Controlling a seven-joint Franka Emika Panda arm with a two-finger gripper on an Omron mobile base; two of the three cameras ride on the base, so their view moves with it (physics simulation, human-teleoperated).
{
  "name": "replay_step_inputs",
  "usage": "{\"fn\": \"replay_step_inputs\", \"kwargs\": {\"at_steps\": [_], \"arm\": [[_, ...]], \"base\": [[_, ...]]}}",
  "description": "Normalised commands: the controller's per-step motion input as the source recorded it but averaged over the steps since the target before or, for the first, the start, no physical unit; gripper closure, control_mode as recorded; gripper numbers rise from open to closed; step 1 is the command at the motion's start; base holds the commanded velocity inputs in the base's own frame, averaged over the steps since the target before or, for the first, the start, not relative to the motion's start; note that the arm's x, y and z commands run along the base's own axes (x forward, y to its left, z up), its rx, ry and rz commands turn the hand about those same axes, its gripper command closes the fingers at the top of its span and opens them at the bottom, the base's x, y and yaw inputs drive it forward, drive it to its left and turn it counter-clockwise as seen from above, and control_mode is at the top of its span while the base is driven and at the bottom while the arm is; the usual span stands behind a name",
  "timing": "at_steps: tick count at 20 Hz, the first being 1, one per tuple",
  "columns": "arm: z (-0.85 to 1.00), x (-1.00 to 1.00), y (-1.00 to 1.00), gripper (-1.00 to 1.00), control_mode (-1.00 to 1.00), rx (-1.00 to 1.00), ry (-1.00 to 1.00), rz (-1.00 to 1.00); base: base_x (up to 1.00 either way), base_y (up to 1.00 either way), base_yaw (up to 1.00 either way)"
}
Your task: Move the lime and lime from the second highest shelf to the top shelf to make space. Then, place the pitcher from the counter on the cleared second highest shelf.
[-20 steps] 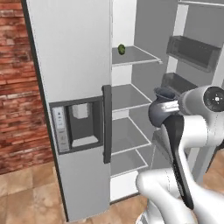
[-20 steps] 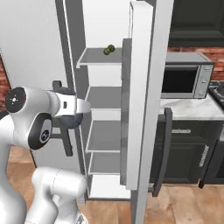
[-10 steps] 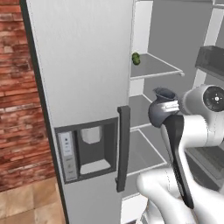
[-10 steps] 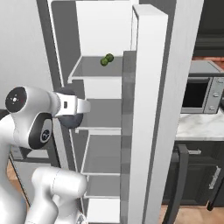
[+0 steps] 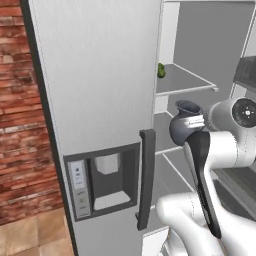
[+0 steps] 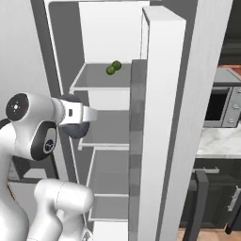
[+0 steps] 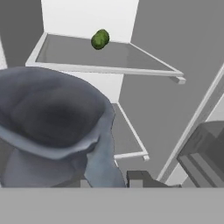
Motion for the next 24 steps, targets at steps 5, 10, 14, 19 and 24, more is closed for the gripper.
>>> {"fn": "replay_step_inputs", "kwargs": {"at_steps": [5,10,14,19,24], "arm": [[0.00,0.00,0.00,1.00,1.00,0.00,0.00,0.00],[0.00,0.00,0.00,1.00,1.00,0.00,0.00,0.00],[0.00,0.00,0.00,1.00,1.00,0.00,0.00,0.00],[-0.23,0.07,0.15,1.00,-1.00,-0.03,0.00,0.00],[-0.28,0.07,0.27,1.00,-1.00,-0.01,0.00,0.00]], "base": [[0.21,-0.36,0.06],[0.16,-0.53,0.15],[0.19,-0.24,0.18],[0.06,0.02,0.03],[0.00,0.00,0.00]]}}
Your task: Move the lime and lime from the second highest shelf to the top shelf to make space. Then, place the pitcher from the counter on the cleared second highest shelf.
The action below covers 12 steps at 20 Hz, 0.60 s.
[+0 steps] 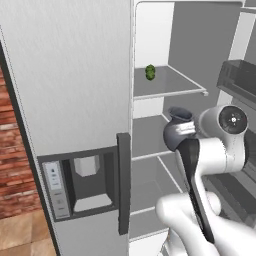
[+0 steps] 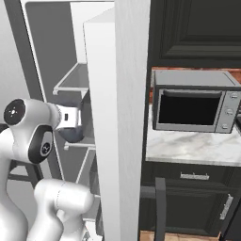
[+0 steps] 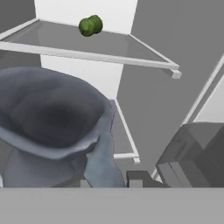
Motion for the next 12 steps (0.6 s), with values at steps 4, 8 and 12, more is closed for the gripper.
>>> {"fn": "replay_step_inputs", "kwargs": {"at_steps": [4,8,12], "arm": [[-0.19,0.00,0.29,1.00,-1.00,0.00,0.00,0.00],[-0.32,0.00,0.14,1.00,-1.00,0.00,0.04,0.00],[-0.47,0.05,0.00,1.00,-1.00,0.00,0.00,0.00]], "base": [[0.00,0.00,0.00],[0.00,0.00,0.00],[0.00,0.00,0.00]]}}
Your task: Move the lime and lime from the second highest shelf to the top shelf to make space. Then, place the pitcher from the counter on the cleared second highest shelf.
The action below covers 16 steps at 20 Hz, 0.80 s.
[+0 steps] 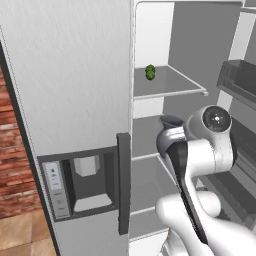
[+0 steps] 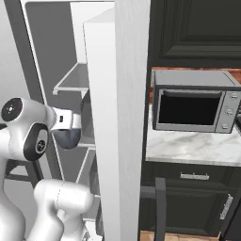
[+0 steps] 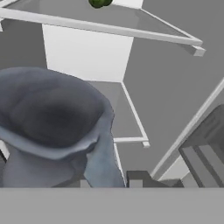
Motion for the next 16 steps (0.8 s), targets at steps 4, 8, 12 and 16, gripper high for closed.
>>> {"fn": "replay_step_inputs", "kwargs": {"at_steps": [4,8,12,16], "arm": [[-0.48,0.20,0.00,1.00,-1.00,0.00,0.00,0.00],[-0.48,0.18,-0.02,1.00,-1.00,0.00,-0.10,0.00],[-0.50,0.22,-0.16,1.00,-1.00,0.00,-0.16,0.00],[-0.43,0.27,-0.21,1.00,-1.00,0.01,-0.14,0.00]], "base": [[0.00,0.00,0.00],[0.00,0.00,0.00],[0.00,0.00,0.00],[0.00,0.00,0.00]]}}
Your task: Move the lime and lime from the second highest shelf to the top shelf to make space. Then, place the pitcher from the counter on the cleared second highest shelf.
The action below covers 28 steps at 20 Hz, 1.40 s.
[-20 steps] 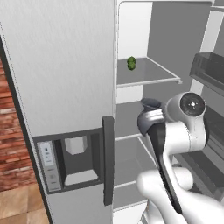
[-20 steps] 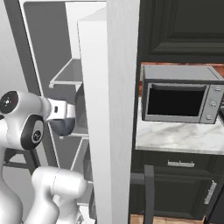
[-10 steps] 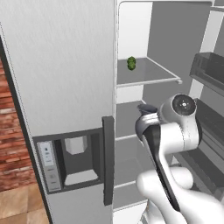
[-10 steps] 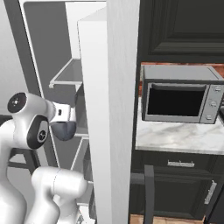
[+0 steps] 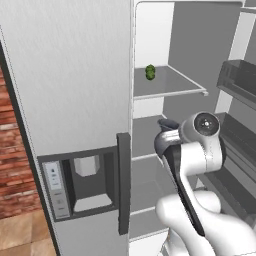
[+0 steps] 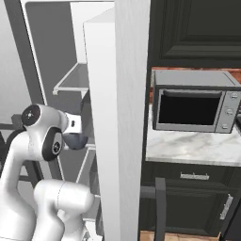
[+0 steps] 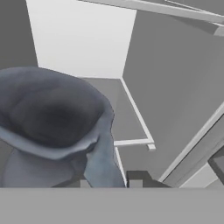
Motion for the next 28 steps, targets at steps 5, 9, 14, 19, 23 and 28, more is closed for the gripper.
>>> {"fn": "replay_step_inputs", "kwargs": {"at_steps": [5,9,14,19,23,28], "arm": [[-0.34,0.24,-0.09,1.00,-1.00,0.00,-0.06,0.00],[-0.26,0.29,-0.10,1.00,-1.00,0.02,-0.04,0.00],[-0.16,0.31,-0.09,1.00,-1.00,0.03,-0.05,0.00],[-0.02,0.25,-0.09,1.00,-1.00,0.03,0.00,0.00],[0.00,0.26,-0.01,1.00,-1.00,0.03,0.00,0.00],[0.00,0.30,0.00,1.00,-1.00,0.01,0.00,0.00]], "base": [[0.00,0.00,0.00],[0.00,0.00,0.00],[0.00,0.00,0.00],[0.00,0.00,0.00],[0.00,0.00,0.00],[0.00,0.00,0.00]]}}
